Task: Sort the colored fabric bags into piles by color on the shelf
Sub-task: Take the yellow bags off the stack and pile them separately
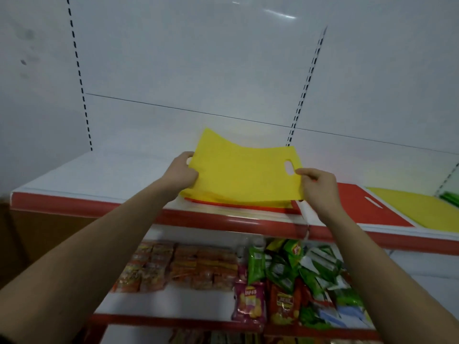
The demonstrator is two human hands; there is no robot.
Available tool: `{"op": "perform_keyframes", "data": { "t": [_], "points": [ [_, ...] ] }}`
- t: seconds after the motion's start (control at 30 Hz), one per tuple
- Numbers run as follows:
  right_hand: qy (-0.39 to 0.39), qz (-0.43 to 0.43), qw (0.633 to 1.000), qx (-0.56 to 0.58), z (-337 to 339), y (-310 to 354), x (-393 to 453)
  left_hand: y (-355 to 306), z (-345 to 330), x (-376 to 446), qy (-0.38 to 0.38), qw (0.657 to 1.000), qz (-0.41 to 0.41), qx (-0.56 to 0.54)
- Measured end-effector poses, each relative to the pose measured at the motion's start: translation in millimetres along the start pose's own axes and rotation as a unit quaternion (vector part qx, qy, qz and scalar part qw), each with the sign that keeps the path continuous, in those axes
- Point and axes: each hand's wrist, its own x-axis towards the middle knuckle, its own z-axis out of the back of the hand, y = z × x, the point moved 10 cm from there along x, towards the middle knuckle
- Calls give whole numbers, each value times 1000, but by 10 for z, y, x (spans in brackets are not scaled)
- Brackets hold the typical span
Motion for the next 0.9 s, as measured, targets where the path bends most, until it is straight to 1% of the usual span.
{"op": "perform_keyframes", "data": {
  "t": [0.13,0.27,0.37,0.47,0.53,0.73,0.9],
  "points": [
    [31,-41,999,0,341,-32,-242,-180,-279,-201,40,998,-26,-45],
    [-9,-52,998,-18,905,-154,-393,-492,-717,-448,76,995,-39,-52],
    [-27,-72,997,-25,1386,-347,-541,-704,-1169,-610,107,992,-50,-40],
    [-18,-82,996,-28,1872,-606,-679,-908,-1649,-789,121,990,-68,-34],
    [-18,-92,995,-27,2221,-797,-783,-1016,-1996,-929,137,987,-67,-47],
    [-27,-141,989,34,3264,-1304,-1076,-1388,-3012,-1460,181,979,-72,-62],
    [-22,-156,987,6,3897,-1722,-1112,-1525,-3702,-1734,223,970,-61,-77]
  ]
}}
